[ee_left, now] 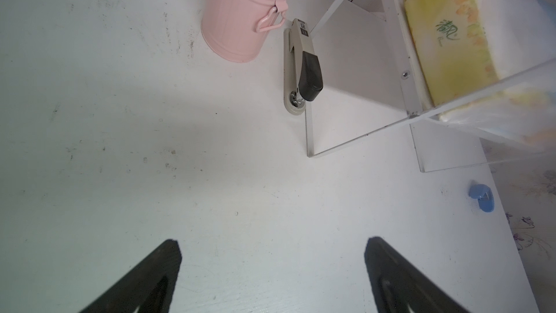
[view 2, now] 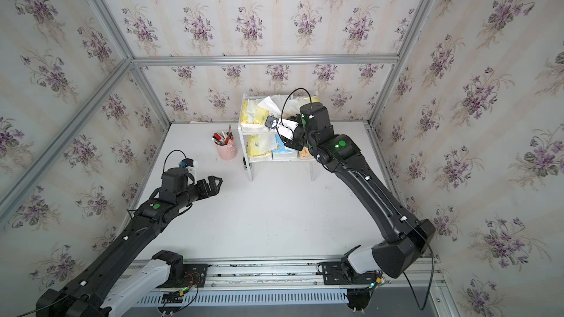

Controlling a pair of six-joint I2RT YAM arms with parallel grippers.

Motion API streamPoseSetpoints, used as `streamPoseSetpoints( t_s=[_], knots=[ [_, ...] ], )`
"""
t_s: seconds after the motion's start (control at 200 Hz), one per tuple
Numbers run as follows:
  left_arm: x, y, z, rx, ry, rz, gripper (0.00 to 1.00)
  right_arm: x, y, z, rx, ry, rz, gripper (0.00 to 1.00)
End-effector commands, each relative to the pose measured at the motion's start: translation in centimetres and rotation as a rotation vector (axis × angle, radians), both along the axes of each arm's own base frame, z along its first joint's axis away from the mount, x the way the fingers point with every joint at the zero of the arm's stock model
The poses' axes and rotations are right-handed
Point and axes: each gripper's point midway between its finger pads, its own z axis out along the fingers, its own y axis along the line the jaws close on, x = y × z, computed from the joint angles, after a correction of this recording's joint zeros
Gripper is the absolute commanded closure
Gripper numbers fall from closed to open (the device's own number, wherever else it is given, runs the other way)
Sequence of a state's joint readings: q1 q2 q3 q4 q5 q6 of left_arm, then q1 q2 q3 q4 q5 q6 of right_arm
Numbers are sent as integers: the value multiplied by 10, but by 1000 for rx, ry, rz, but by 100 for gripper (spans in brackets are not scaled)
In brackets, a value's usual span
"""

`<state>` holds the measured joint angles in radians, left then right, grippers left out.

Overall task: Remove the tissue boxes from the shelf
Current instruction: Pick up a box of tissues from the shelf.

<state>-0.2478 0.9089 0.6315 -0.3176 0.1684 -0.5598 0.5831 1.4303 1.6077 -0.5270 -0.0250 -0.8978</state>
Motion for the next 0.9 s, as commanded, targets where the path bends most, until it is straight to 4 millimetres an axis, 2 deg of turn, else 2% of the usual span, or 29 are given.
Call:
streamPoseSetpoints(
  t_s=[0.0,0.17,0.345,0.5,0.894],
  knots=[
    [6,0,8,-4,-32,6,1,6,-4,2,-8,-24,-34,61],
    [8,0,8,-2,-29,6,1,8,-3,1,-31,-45,-40,57],
    [9,-1,9,1,-31,4,1,2,3,20,2,-81,1,56],
    [10,0,9,8,-32,4,1,2,2,26,-1,-105,-5,54],
    [11,1,10,19,-35,3,1,17,0,-1,-68,-54,-55,54]
  ],
)
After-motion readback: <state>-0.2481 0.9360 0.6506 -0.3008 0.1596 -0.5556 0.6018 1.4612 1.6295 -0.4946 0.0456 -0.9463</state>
